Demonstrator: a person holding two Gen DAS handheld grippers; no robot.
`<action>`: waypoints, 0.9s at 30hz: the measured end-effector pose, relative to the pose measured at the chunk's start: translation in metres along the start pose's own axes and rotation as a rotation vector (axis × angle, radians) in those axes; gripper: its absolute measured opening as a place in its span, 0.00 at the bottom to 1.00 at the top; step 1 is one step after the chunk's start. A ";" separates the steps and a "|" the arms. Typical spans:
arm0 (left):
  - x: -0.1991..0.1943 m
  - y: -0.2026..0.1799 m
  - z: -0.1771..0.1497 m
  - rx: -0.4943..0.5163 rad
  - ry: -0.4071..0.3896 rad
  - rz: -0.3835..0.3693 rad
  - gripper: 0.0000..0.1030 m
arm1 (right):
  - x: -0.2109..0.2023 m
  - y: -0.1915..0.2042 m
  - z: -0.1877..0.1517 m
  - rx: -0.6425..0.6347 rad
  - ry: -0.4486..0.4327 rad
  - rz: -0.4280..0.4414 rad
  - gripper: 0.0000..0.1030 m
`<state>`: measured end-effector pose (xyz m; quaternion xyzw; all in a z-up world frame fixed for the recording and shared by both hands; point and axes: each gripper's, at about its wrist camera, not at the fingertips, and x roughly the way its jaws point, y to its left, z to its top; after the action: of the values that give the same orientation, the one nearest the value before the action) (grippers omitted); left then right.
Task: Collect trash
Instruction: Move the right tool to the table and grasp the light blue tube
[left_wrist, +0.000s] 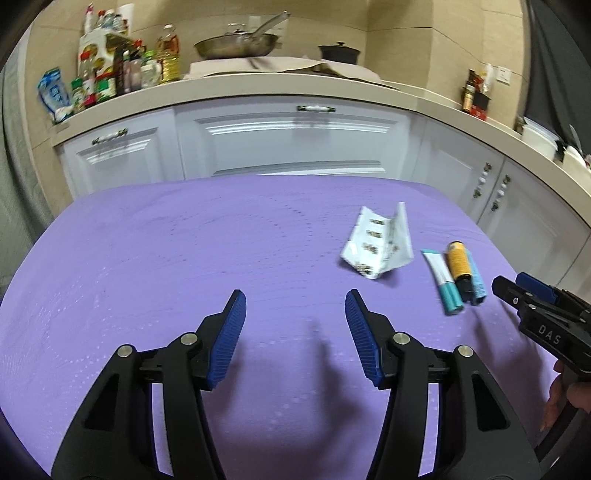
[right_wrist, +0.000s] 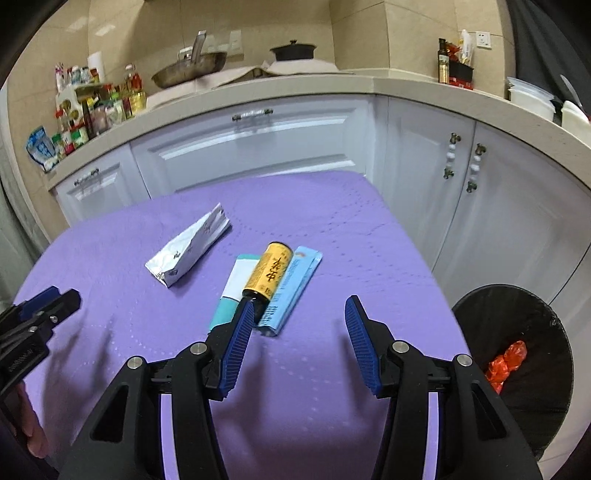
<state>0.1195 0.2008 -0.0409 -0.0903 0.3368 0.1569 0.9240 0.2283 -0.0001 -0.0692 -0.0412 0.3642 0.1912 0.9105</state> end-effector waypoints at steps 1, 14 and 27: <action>0.000 0.003 0.001 -0.005 0.001 0.002 0.53 | 0.003 0.002 0.001 -0.001 0.010 -0.008 0.50; 0.006 0.028 0.003 -0.046 0.010 -0.013 0.53 | 0.024 -0.001 0.004 0.020 0.081 -0.090 0.50; 0.012 -0.002 0.007 0.001 0.013 -0.076 0.53 | 0.038 -0.004 0.012 0.026 0.102 -0.039 0.19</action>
<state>0.1331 0.2035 -0.0431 -0.1034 0.3393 0.1210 0.9271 0.2625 0.0106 -0.0867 -0.0463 0.4119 0.1662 0.8947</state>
